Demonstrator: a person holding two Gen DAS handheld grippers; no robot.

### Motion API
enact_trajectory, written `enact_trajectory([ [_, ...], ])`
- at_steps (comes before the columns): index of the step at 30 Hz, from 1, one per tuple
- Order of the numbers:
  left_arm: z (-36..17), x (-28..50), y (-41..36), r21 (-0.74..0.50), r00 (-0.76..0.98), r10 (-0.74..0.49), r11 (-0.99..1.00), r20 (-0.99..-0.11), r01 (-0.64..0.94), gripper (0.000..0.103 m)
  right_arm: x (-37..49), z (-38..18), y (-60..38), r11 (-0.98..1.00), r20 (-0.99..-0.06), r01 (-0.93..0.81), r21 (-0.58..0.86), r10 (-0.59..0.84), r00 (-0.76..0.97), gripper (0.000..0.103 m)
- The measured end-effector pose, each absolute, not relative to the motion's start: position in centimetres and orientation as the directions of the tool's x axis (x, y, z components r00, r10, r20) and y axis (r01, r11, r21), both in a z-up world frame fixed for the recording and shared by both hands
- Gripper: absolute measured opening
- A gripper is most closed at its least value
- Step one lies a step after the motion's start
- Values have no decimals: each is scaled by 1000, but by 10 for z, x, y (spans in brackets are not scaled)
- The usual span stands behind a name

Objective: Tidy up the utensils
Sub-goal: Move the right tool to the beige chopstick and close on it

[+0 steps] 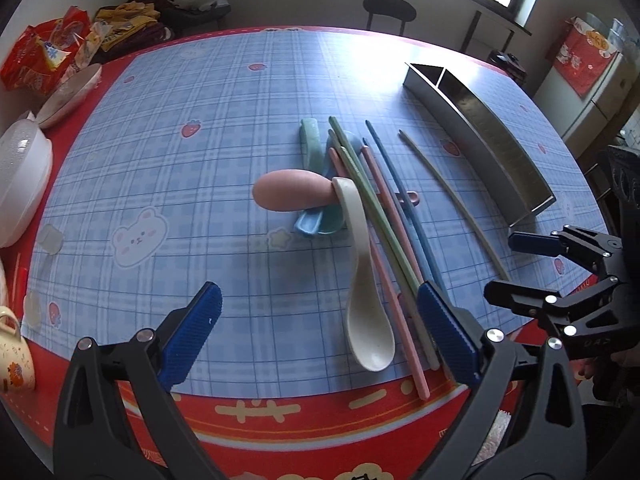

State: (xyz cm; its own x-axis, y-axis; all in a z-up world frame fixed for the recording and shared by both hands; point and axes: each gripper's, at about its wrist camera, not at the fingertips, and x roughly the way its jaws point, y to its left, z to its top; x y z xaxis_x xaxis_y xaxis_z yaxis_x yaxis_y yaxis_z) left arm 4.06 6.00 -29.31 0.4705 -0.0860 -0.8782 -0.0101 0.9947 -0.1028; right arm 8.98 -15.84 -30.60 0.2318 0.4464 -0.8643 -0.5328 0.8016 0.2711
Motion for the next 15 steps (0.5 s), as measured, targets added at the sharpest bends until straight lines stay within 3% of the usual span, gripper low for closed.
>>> enact_trajectory([
  [3, -302, 47, 61, -130, 463, -126, 991, -877, 25, 81, 88, -313, -155, 828, -878, -503, 249, 412, 243, 62],
  [5, -308, 51, 65, -155, 454, -149, 988, -878, 24, 66, 88, -316, -157, 850, -884, -474, 229, 385, 264, 57],
  [8, -312, 53, 70, -211, 453, -200, 977, -869, 27, 56, 92, -319, -164, 879, -887, -422, 223, 363, 287, 49],
  [10, -315, 55, 69, -224, 451, -219, 974, -866, 42, 55, 95, -321, -170, 893, -886, -388, 227, 355, 298, 41],
  [13, -318, 58, 66, -257, 443, -267, 963, -856, 85, 41, 100, -324, -171, 910, -885, -356, 212, 333, 325, 28],
  [15, -318, 60, 64, -256, 446, -271, 962, -853, 96, 41, 103, -324, -168, 922, -884, -348, 170, 299, 359, 25],
])
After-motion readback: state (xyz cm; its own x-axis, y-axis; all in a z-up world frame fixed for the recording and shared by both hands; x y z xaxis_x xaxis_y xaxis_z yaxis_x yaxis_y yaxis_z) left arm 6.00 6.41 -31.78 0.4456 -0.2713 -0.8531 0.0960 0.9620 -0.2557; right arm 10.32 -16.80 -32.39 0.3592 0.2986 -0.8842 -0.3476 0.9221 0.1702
